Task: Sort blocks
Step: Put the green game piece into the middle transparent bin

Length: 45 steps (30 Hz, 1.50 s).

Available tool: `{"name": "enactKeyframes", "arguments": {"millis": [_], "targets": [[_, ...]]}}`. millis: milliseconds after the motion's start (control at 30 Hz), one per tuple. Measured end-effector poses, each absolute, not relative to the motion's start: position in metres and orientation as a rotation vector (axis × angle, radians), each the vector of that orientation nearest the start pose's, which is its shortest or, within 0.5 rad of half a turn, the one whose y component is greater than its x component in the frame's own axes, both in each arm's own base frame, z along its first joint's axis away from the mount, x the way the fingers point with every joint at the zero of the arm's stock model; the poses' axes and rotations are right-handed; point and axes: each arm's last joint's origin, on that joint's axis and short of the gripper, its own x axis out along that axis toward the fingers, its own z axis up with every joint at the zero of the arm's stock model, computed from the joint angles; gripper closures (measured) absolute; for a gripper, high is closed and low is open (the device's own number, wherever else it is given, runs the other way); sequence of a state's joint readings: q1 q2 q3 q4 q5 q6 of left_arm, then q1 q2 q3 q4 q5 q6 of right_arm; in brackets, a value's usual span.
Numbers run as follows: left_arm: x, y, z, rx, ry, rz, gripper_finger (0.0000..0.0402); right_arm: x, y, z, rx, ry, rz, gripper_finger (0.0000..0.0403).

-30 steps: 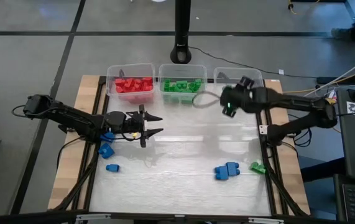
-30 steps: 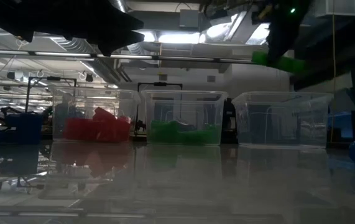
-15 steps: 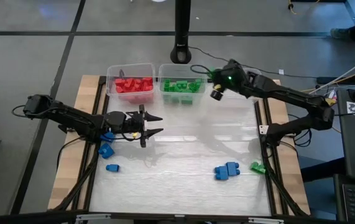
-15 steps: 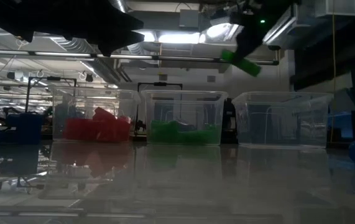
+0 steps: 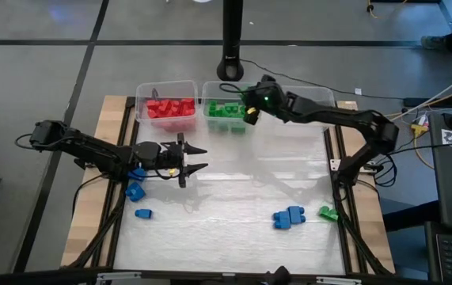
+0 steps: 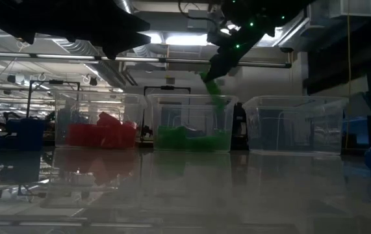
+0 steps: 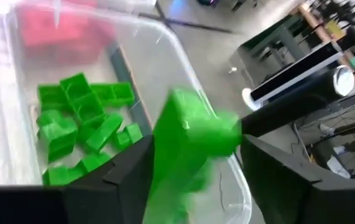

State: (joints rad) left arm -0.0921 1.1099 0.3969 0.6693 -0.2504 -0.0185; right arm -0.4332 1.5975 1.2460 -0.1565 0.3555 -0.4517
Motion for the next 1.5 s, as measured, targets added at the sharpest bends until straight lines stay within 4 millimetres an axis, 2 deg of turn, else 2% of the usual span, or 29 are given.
{"name": "enactKeyframes", "arguments": {"millis": [200,333,467,633,833,1067,1267,1500], "targets": [[0.223,-0.013,0.221,-0.012,0.046,0.159,0.0189,0.325,-0.155,0.305,-0.401,0.747,-0.603,0.0119],[0.223,-0.013,0.22,-0.015,0.047,0.159,0.0189,0.321,-0.135,0.334,-0.421,0.837,-0.487,0.0095],[0.223,-0.013,0.22,-0.015,0.048,0.159,0.0189,0.312,-0.094,0.361,-0.361,0.976,-0.309,0.0087],[0.223,-0.013,0.22,-0.015,0.048,0.159,0.0189,0.295,-0.027,0.371,-0.282,1.178,-0.18,0.0087],[0.223,-0.013,0.22,-0.015,0.048,0.159,0.0189,0.272,0.046,0.351,-0.224,1.379,-0.131,0.0087],[0.223,-0.013,0.22,-0.016,0.047,0.159,0.0189,0.244,0.111,0.312,-0.107,1.529,-0.118,0.0087],[0.223,-0.013,0.221,-0.012,0.047,0.159,0.0189,0.211,0.152,0.269,-0.001,1.694,-0.125,0.0087],[0.223,-0.013,0.221,-0.014,0.044,0.159,0.0189,0.182,0.173,0.224,0.106,1.819,-0.147,0.0087]]}}
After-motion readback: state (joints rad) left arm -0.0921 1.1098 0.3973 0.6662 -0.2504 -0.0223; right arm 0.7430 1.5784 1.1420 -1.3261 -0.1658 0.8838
